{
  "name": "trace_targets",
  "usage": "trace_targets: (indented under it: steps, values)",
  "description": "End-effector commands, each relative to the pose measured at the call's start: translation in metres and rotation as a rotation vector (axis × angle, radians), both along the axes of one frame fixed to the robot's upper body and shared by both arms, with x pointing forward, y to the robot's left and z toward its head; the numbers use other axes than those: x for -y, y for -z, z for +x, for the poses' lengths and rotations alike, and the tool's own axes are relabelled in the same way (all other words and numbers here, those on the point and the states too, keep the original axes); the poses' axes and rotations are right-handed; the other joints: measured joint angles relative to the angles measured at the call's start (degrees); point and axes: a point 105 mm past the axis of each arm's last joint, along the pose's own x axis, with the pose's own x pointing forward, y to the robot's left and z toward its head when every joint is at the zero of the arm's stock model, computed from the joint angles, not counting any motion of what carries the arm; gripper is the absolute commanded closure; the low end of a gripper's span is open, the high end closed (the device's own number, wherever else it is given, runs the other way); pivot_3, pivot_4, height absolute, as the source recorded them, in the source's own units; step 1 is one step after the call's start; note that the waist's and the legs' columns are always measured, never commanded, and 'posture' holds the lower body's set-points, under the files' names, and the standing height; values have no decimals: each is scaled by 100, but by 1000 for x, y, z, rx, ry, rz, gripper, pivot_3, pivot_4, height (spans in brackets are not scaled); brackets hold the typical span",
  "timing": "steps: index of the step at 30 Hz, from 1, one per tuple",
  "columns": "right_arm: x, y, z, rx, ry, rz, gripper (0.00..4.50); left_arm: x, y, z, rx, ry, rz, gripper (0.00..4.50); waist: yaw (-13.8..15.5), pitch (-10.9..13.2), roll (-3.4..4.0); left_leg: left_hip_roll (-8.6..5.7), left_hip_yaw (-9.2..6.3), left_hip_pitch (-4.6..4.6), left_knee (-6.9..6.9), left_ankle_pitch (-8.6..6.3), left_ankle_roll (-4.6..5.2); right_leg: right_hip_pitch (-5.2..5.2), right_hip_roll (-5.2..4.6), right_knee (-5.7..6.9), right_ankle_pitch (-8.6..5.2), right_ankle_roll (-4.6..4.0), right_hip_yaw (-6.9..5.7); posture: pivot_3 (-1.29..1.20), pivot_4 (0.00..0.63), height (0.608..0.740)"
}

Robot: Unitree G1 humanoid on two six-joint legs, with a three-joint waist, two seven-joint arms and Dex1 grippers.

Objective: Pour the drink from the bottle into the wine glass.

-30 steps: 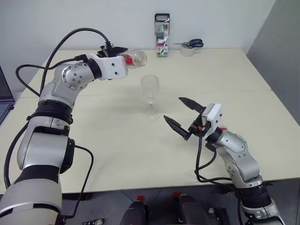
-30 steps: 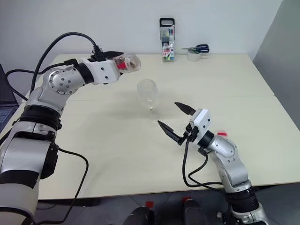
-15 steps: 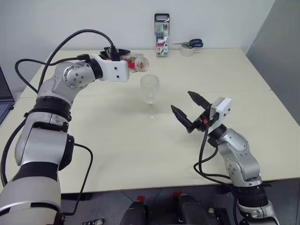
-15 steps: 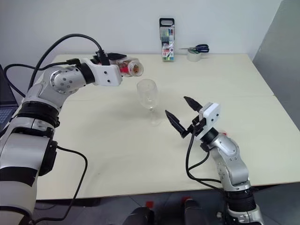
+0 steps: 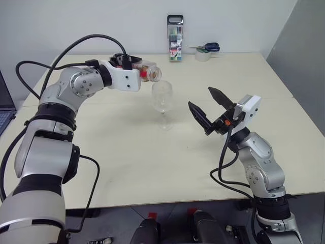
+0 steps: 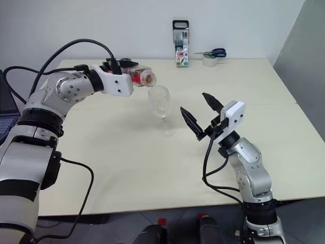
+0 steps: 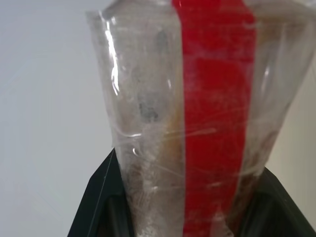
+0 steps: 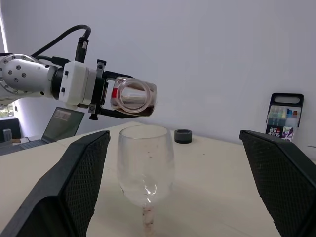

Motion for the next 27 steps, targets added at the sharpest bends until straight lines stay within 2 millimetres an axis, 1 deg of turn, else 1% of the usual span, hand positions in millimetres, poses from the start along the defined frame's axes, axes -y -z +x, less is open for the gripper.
trace_targets:
  steps: [1,10,19,27]
  values:
    - [-1,-19,-8,89,-6,7,0,1,-28,-5,101,15,12,2714,-1,0,0,0,1,1,0,0,0,0,0,1,0,0,1,0,150,740]
    - [-4,-19,-10,102,-3,-11,0,2,-31,-2,139,0,71,2714,-1,0,0,-1,4,2,1,0,1,-1,0,5,0,0,2,0,150,740]
    - [-5,-20,-9,107,-1,-17,0,-2,-36,1,170,-30,111,2714,-1,0,0,-4,10,5,1,1,1,-3,1,12,0,0,7,0,150,740]
    - [-7,-23,-11,122,-6,-21,0,-7,-35,3,173,-52,128,2714,-1,0,0,-4,11,6,1,1,1,-3,1,14,0,0,8,0,150,740]
